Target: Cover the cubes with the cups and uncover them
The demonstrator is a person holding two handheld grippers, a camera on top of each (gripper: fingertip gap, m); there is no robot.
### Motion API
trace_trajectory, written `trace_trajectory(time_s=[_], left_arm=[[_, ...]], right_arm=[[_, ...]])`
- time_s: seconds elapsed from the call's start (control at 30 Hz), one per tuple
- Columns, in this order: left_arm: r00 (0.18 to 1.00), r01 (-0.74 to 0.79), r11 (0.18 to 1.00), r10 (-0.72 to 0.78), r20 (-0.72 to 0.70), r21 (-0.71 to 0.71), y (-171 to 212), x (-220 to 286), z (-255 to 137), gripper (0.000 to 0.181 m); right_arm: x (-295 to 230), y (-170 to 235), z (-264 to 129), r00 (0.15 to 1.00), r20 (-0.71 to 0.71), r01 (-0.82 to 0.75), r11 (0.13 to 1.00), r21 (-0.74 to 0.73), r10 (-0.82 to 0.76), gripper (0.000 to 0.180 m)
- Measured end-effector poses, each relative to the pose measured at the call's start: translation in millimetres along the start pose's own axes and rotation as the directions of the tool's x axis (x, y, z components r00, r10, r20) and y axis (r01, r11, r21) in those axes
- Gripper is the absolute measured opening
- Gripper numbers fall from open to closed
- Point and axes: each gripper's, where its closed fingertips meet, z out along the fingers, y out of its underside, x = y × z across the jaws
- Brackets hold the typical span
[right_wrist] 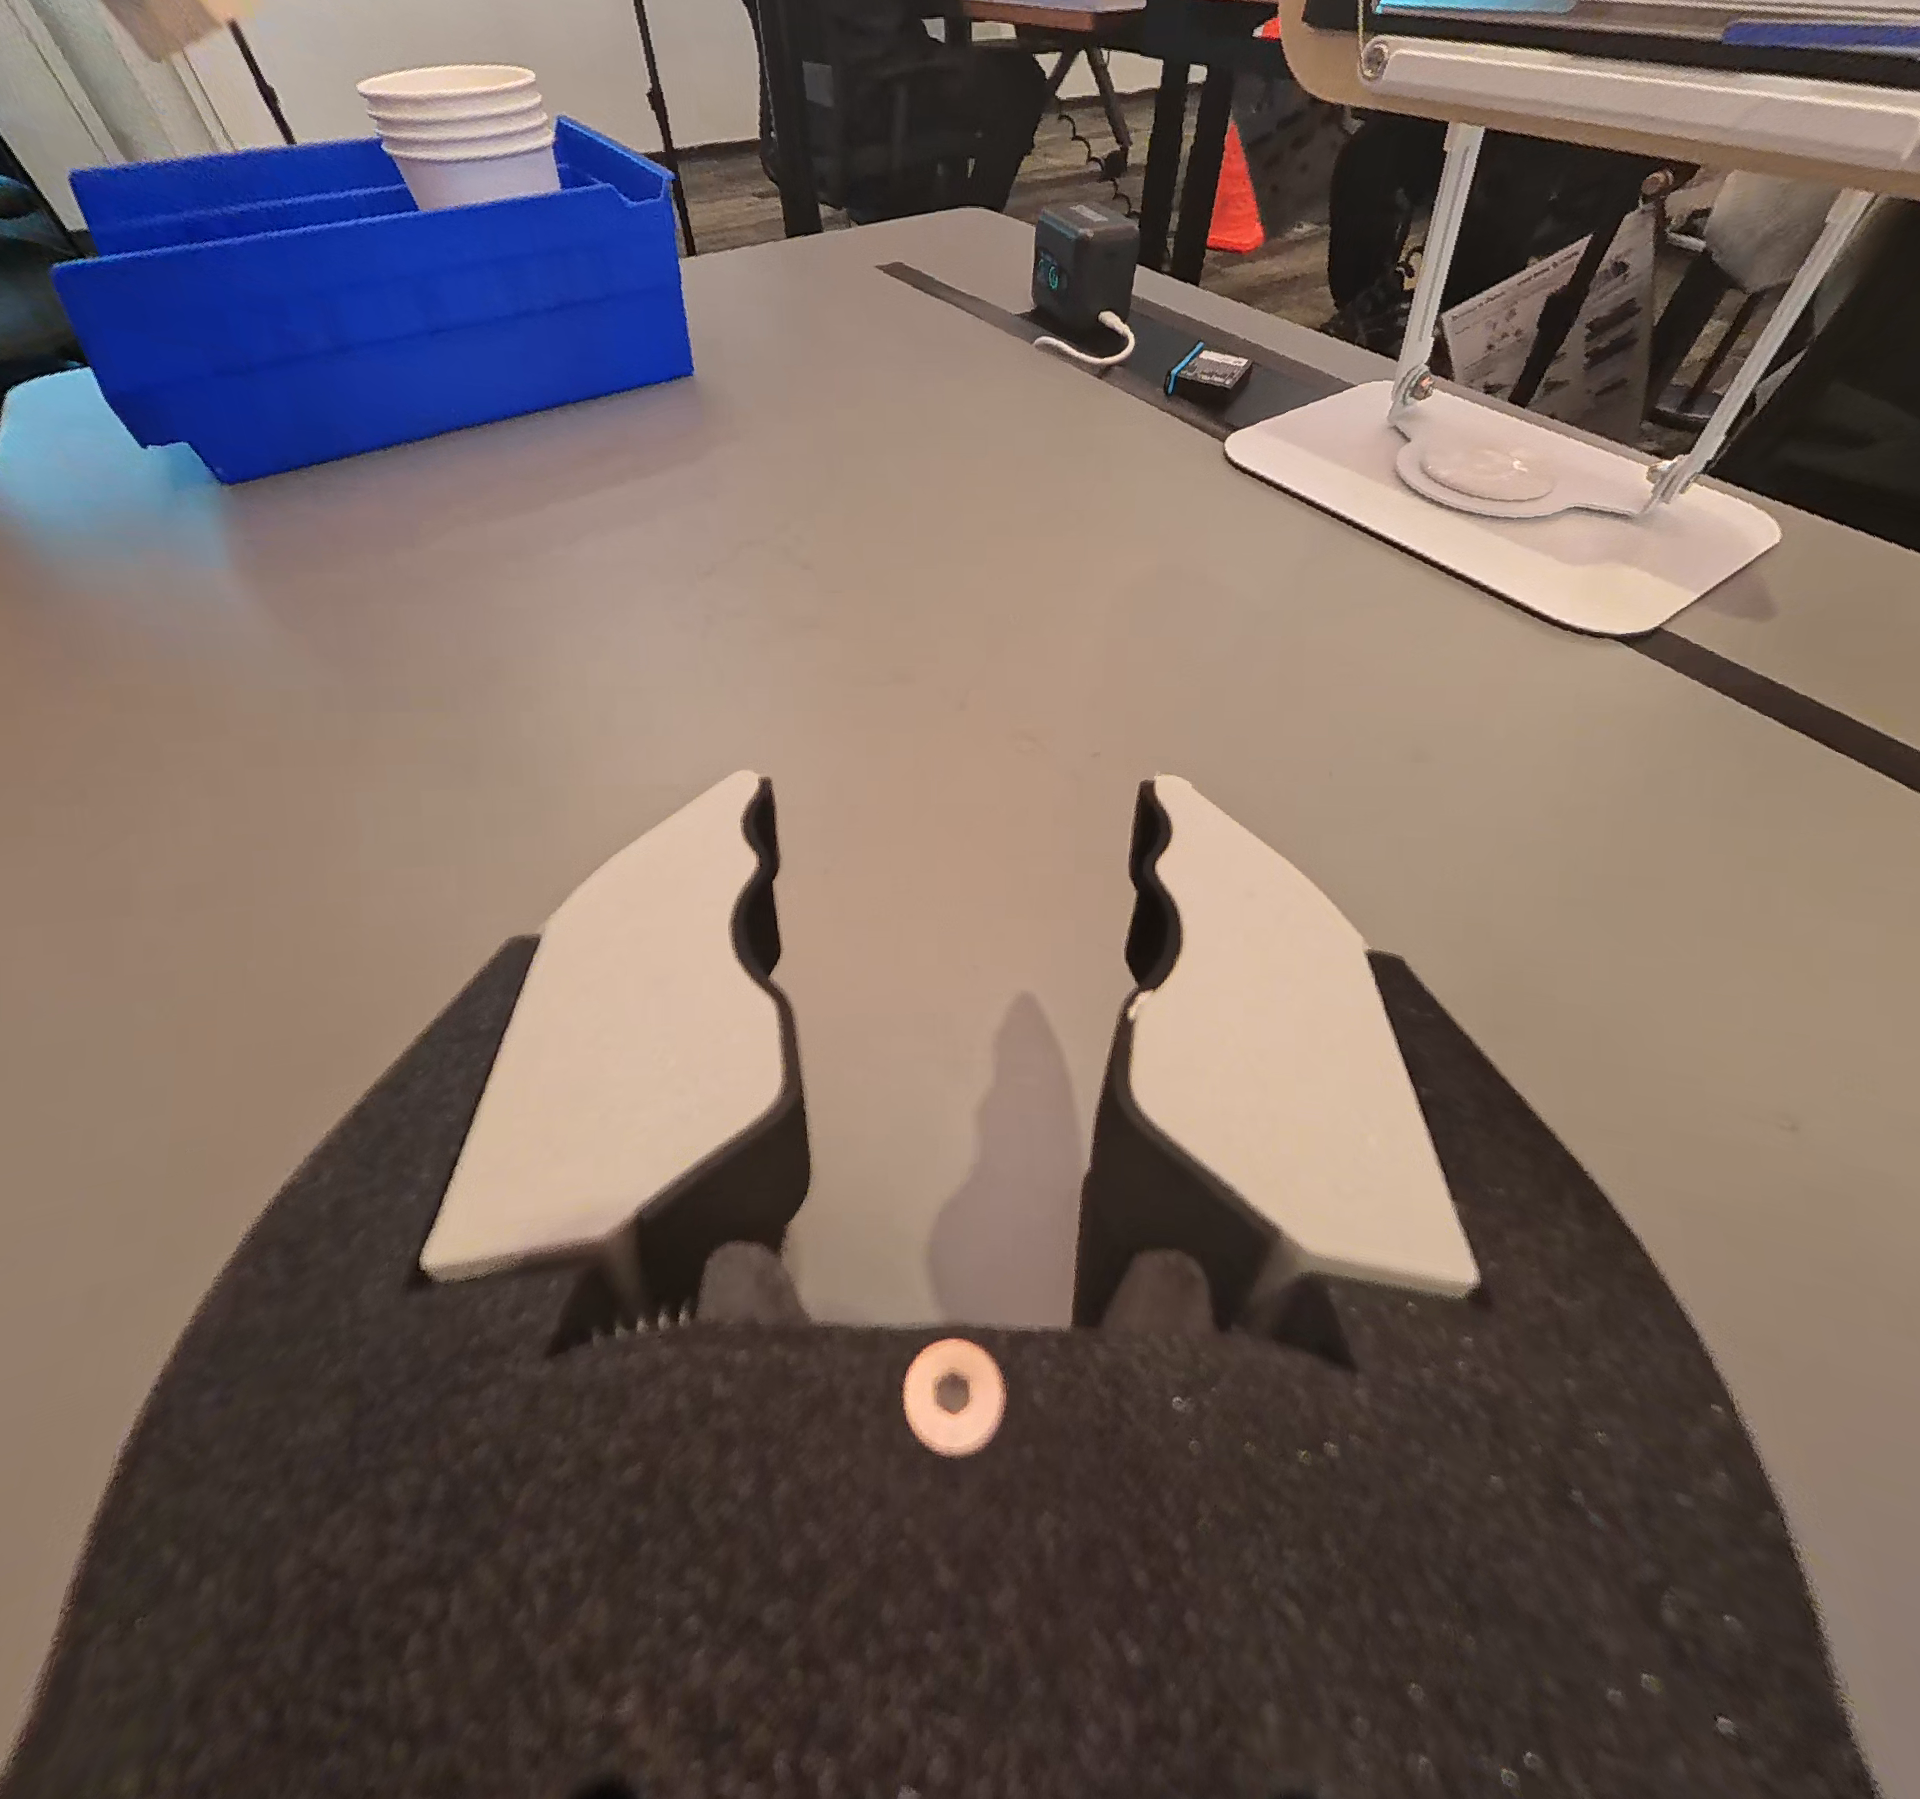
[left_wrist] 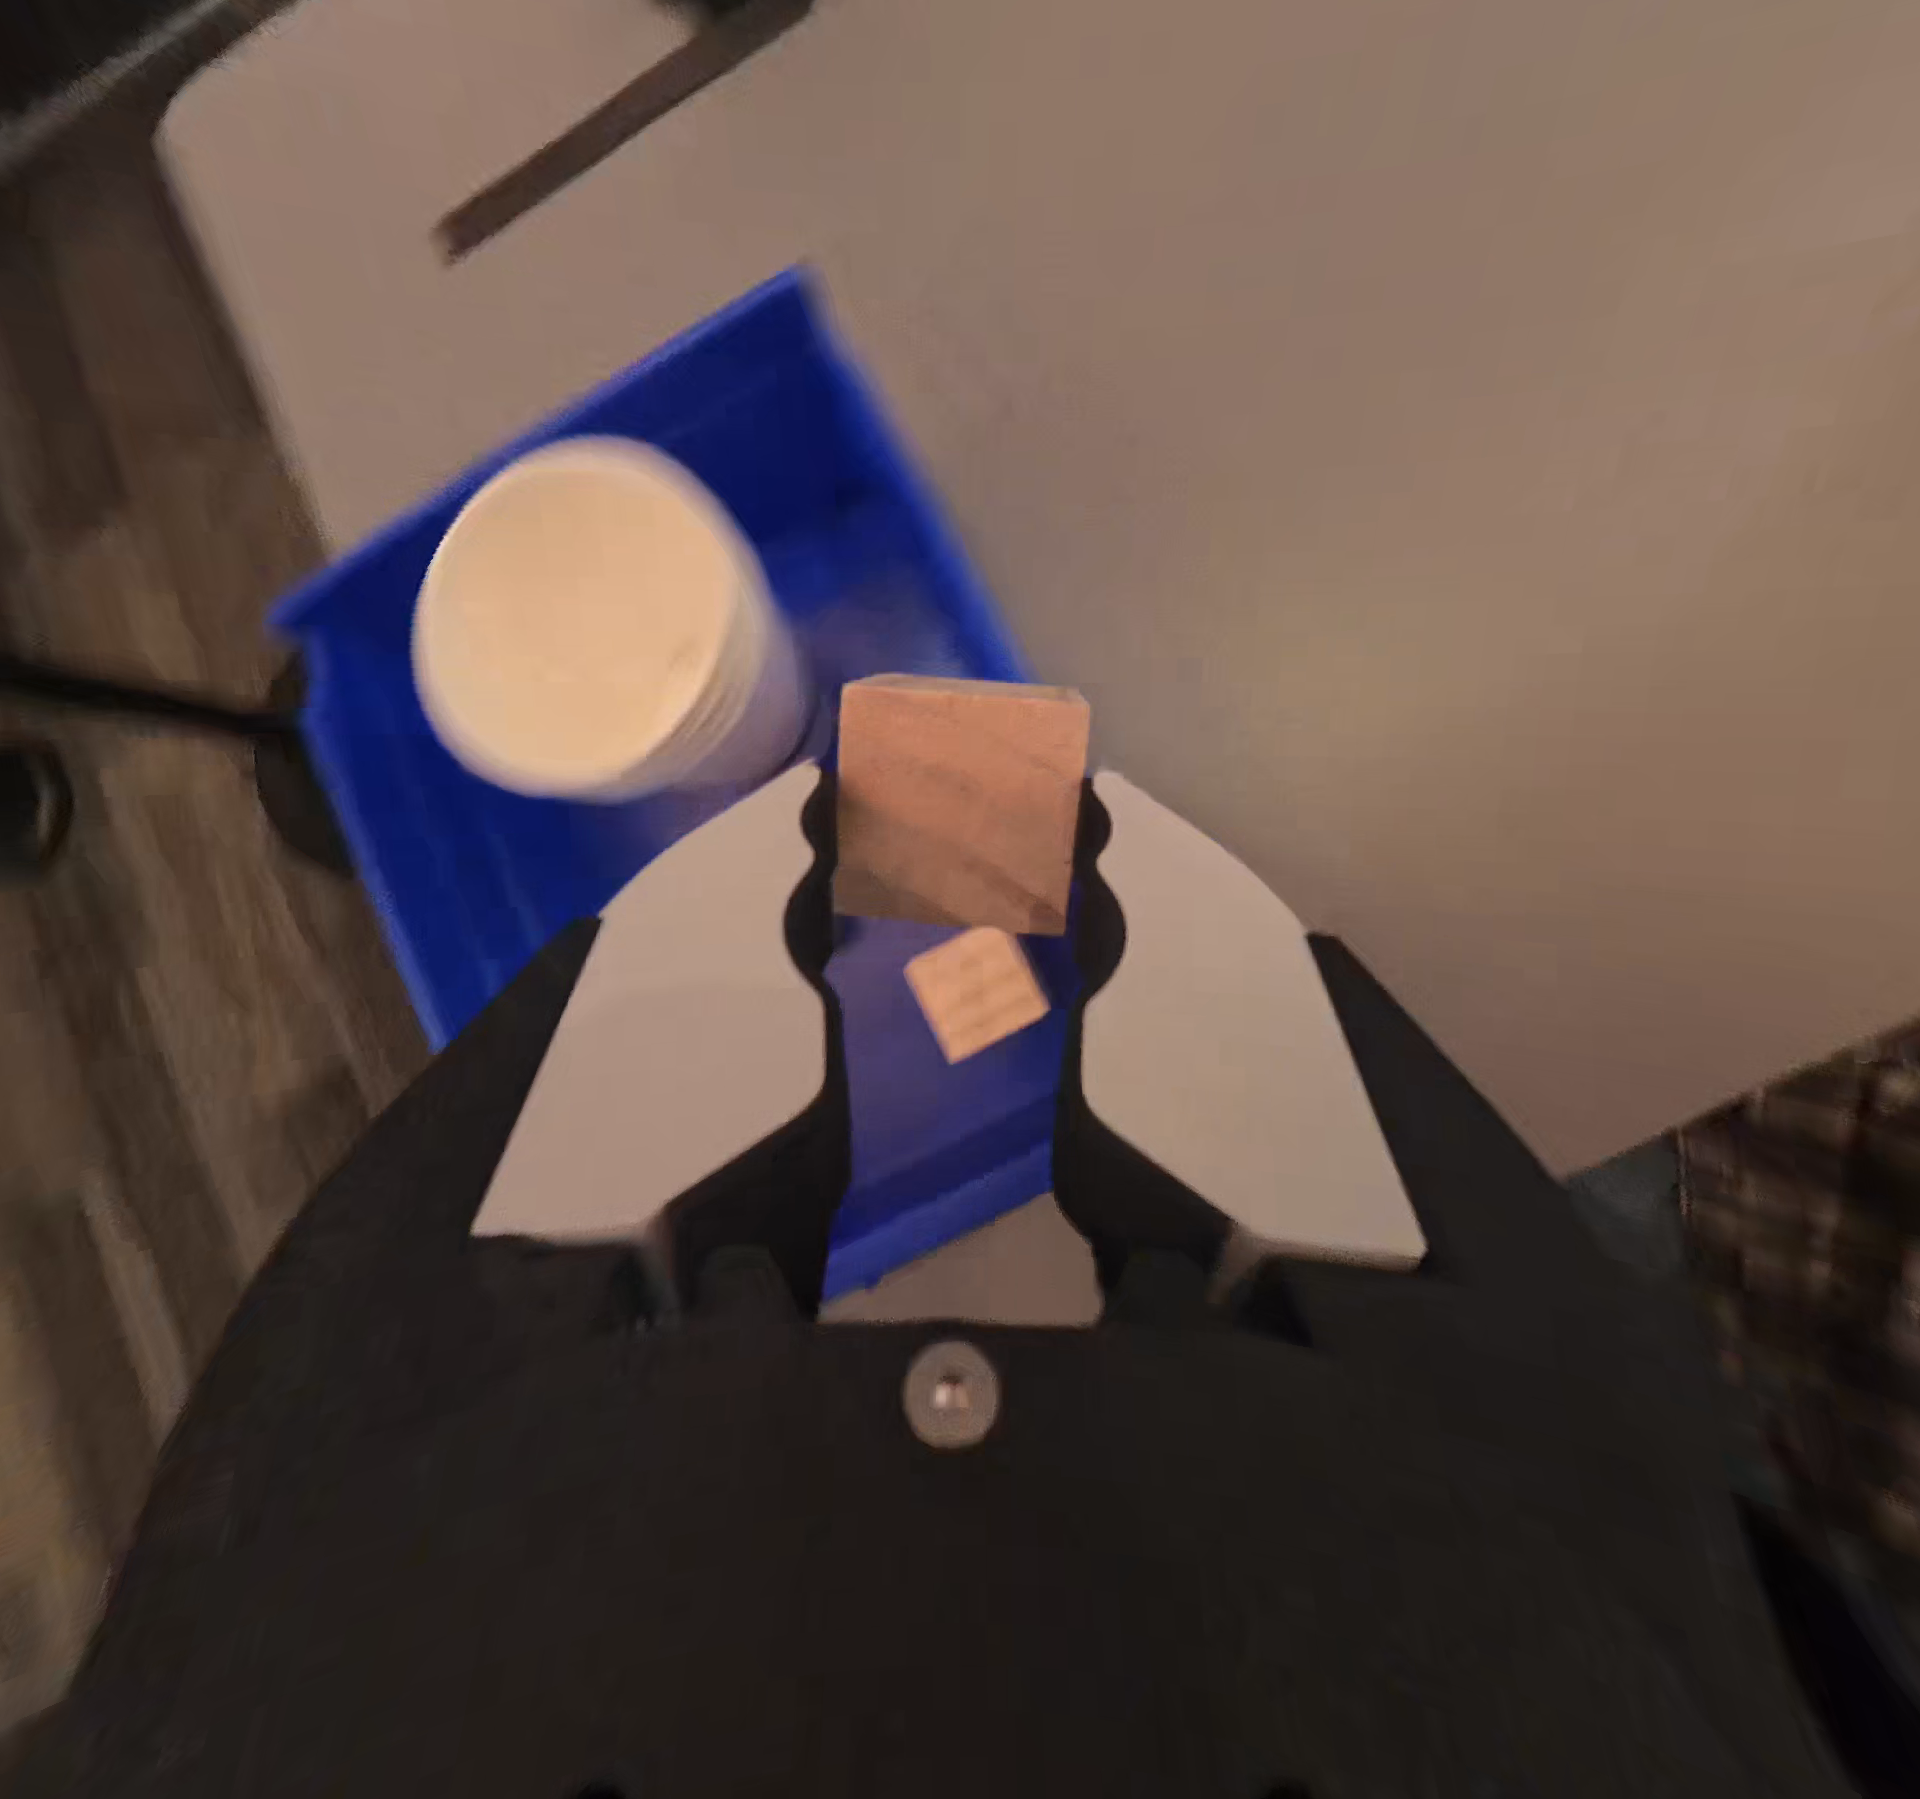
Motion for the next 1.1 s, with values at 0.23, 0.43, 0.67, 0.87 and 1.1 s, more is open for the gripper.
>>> trace_trajectory(time_s=[0.23,0.43,0.67,0.87,1.1], left_arm=[[0.802,-0.511,0.857,0.501,-0.325,0.062,-58.1,118.3,69.1,0.043],[0.643,-0.656,0.749,0.618,-0.452,0.090,-57.4,151.6,123.7,0.043],[0.559,-0.732,0.678,0.659,-0.504,0.074,-38.2,154.6,158.9,0.043],[0.527,-0.753,0.655,0.660,-0.535,0.067,-27.1,154.6,174.6,0.043],[0.521,-0.747,0.657,0.674,-0.524,0.103,-28.8,156.2,178.5,0.043]], right_arm=[[0.9,-0.3,-0.5,0.999,0.036,-0.028,0.999,0.030,0.027,0.065],[-0.6,2.2,1.7,0.999,0.038,0.022,1.000,0.018,-0.022,0.065],[1.4,7.9,4.7,0.999,0.035,0.038,0.999,-0.009,-0.038,0.065],[5.5,8.9,3.9,0.999,0.034,0.016,1.000,-0.004,-0.016,0.064],[7.0,11.0,4.8,0.999,0.033,0.009,1.000,-0.010,-0.009,0.064]])
